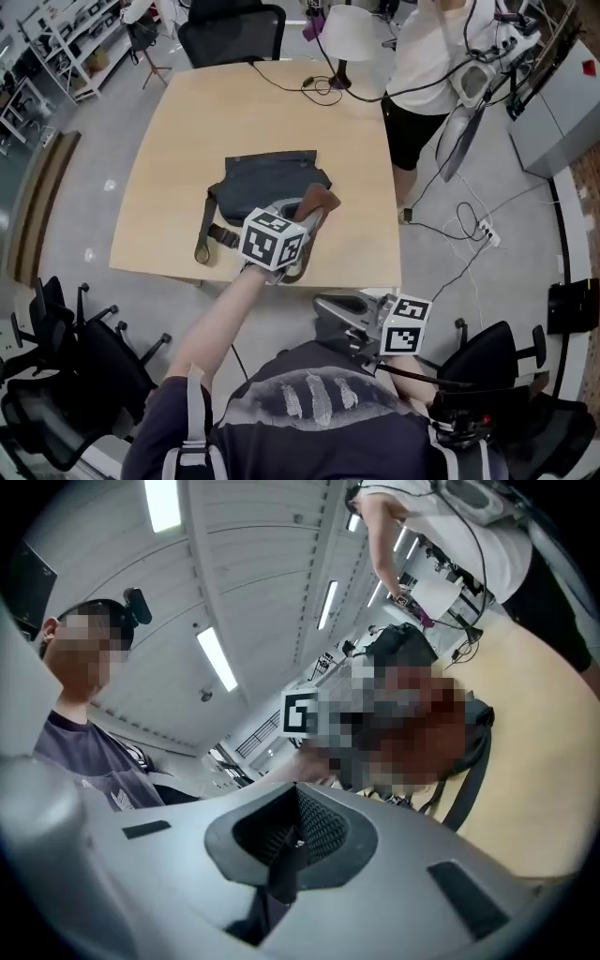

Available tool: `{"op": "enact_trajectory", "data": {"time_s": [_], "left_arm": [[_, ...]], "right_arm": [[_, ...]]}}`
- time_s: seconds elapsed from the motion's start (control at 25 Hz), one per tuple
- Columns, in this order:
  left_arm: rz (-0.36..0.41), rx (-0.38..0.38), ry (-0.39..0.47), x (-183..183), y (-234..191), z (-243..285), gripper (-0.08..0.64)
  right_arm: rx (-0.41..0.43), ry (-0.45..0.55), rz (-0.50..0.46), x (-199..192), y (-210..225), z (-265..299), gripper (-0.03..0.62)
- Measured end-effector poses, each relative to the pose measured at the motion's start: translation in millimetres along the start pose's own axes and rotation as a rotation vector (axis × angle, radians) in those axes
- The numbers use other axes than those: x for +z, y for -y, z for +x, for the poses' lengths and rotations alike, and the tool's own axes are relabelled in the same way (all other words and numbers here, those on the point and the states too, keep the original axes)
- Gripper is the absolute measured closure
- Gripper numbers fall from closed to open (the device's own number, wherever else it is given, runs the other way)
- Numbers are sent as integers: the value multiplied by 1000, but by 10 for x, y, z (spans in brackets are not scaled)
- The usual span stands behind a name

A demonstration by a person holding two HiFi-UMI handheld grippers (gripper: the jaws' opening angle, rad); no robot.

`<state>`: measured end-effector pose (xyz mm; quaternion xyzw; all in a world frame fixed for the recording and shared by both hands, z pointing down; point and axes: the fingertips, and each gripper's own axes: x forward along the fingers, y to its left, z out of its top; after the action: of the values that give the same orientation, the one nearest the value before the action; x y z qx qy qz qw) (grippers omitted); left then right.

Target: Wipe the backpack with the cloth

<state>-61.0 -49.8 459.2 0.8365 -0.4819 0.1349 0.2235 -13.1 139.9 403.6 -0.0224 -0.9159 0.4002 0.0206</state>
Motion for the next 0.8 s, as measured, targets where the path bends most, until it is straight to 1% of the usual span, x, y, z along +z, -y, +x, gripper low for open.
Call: {"op": "enact_trajectory", "data": {"time_s": [0.12, 0.2, 0.28, 0.4, 0.48, 0.52, 0.6, 0.72, 0.8], "left_arm": [[-21, 65, -85, 45, -447, 701, 503], [-5, 125, -164, -11, -731, 1115, 503], [70, 203, -260, -131, -981, 1444, 503], [217, 302, -427, -339, -1335, 1787, 503], [319, 326, -524, -480, -1454, 1973, 503], [369, 329, -559, -558, -1476, 2037, 503], [436, 338, -587, -667, -1536, 2067, 503], [453, 368, -578, -704, -1629, 1952, 503], [463, 402, -577, -701, -1666, 1812, 503]], "right_arm": [[44, -29, 8, 356, 404, 36, 591], [71, -63, 15, 562, 651, 5, 591], [92, -109, 23, 699, 884, -52, 591], [116, -160, 26, 920, 1189, -126, 591], [111, -156, 55, 1087, 1366, -208, 591], [105, -151, 72, 1149, 1434, -251, 591], [108, -155, 90, 1248, 1535, -269, 591], [151, -202, 85, 1338, 1608, -152, 591], [184, -247, 70, 1360, 1610, -56, 591]]}}
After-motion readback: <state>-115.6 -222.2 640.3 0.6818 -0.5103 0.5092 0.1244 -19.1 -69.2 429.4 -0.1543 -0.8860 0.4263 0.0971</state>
